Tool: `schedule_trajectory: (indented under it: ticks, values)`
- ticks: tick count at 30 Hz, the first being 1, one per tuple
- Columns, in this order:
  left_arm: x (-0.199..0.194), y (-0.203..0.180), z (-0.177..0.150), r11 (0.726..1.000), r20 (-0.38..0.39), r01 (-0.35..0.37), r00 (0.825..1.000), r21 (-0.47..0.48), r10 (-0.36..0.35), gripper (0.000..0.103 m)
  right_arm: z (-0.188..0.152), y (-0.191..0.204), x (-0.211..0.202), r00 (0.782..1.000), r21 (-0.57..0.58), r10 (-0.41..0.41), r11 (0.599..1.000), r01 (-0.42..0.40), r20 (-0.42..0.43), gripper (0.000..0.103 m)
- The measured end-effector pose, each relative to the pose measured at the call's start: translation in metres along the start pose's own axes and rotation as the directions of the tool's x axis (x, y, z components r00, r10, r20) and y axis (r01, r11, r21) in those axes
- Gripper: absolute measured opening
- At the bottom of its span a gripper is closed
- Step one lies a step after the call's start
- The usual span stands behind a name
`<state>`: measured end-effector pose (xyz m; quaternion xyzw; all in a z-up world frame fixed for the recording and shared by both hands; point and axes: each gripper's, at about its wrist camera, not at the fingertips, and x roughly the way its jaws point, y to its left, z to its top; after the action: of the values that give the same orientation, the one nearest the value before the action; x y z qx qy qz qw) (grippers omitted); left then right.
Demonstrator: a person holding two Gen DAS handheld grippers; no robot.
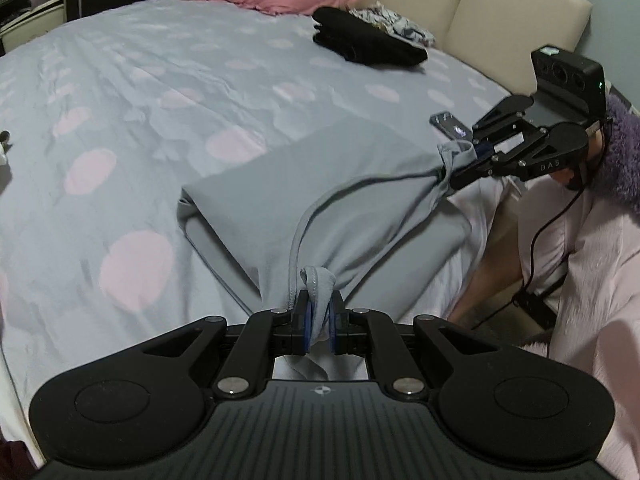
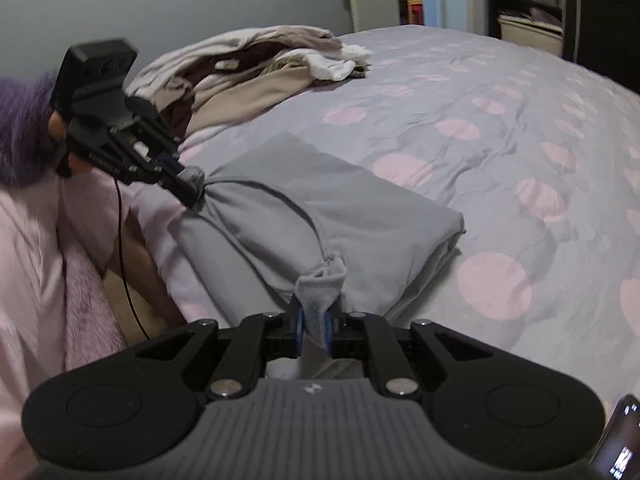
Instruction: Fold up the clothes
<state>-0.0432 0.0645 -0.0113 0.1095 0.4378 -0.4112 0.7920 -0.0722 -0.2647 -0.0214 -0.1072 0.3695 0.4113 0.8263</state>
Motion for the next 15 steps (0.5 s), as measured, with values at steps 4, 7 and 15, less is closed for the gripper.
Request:
schedule_trajectory:
  ticks: [4, 7, 15]
  values:
    - [0.006, -0.006, -0.004, 0.999, -0.021, -0.010, 1.000, 0.034, 0.010, 0.006, -0.005, 0.019, 0.004, 0.999, -0.101, 0.003, 0.995, -0.008, -0.046, 0.028]
    - [0.005, -0.017, -0.009, 0.995, -0.033, -0.026, 0.999, 0.091, 0.029, 0.007, -0.009, 0.031, 0.003, 0.997, -0.146, 0.024, 0.989, -0.034, -0.070, 0.030]
    - [-0.003, -0.044, -0.018, 0.974, -0.096, -0.010, 0.995, 0.227, 0.033, 0.014, -0.009, 0.057, -0.006, 0.996, -0.245, 0.031, 0.968, -0.051, -0.086, 0.036]
